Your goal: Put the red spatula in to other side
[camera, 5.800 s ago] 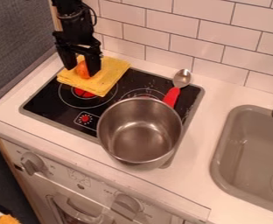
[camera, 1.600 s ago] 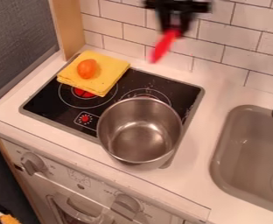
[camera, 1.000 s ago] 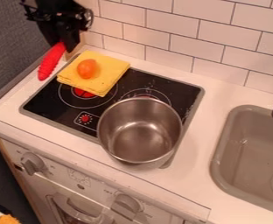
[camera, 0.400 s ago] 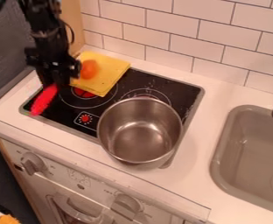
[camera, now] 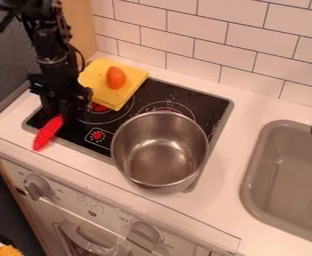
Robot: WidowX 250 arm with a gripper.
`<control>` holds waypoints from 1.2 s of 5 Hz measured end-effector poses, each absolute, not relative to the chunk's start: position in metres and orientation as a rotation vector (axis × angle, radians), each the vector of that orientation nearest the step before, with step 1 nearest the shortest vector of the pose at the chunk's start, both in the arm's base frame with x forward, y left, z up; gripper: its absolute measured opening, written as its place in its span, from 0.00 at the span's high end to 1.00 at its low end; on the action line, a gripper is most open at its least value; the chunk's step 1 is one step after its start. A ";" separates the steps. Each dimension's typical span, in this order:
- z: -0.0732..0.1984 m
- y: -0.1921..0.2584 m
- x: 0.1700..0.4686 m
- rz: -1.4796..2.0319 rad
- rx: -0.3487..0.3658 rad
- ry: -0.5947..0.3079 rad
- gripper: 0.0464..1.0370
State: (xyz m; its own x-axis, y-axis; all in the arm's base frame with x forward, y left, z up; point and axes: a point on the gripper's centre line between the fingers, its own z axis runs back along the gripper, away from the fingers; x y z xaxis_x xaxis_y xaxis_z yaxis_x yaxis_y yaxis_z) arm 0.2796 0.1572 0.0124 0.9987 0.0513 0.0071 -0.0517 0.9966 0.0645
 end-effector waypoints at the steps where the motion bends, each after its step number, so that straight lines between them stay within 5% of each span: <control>1: 0.016 0.155 0.268 0.037 0.074 -0.017 0.71; 2: 0.013 0.154 0.262 0.049 0.071 -0.014 0.64; 4: 0.015 0.151 0.262 0.040 0.050 0.002 0.06; 5: 0.052 0.147 0.269 -0.004 0.024 -0.112 0.03; 6: 0.062 0.139 0.266 -0.024 -0.018 -0.116 0.04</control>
